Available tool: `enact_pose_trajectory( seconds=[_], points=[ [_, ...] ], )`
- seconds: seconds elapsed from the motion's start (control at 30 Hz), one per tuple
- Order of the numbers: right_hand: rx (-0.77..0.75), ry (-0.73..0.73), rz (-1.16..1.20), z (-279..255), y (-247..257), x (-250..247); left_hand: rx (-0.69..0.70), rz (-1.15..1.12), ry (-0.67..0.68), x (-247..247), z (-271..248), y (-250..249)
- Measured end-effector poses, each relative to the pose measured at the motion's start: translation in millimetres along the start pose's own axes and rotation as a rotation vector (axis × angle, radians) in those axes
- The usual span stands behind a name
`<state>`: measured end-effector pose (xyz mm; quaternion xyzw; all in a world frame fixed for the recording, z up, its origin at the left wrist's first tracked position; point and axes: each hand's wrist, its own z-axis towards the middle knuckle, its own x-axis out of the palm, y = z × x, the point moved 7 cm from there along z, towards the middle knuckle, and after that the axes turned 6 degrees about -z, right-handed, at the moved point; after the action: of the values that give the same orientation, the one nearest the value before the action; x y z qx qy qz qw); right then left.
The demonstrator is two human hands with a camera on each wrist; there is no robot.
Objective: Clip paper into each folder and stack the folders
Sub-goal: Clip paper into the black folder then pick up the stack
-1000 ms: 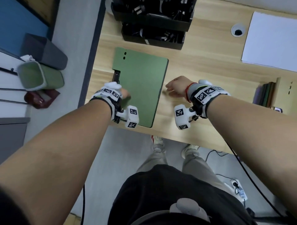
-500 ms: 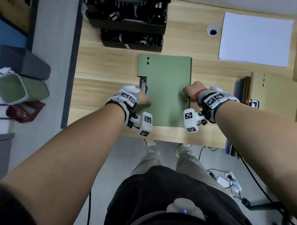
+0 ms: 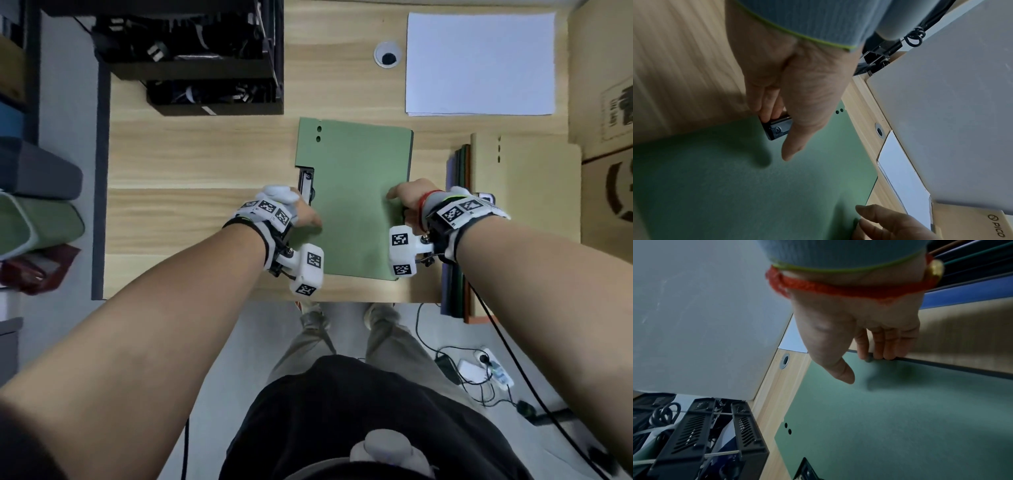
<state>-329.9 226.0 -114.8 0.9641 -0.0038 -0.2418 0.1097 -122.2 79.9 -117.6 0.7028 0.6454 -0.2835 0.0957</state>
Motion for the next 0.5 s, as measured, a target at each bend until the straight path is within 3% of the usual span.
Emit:
enact_pose_trajectory(
  seconds=[0.23,0.4,0.5],
  points=[
    [-0.007,-0.035,0.11,-2.3,-5.8,-21.1,-0.066,0.022,0.025,1.7,-19.2,-17.6],
    [-0.187,-0.107,0.088,-27.1,25.7,-53.8,-0.082,-0.05,0.056,-9.2,-39.7,-37.7],
    [-0.291,-0.011,0.16,-54.9,56.0,-56.1,-0.025,-0.126,-0.031,-24.3,-24.4,-45.1]
  ],
)
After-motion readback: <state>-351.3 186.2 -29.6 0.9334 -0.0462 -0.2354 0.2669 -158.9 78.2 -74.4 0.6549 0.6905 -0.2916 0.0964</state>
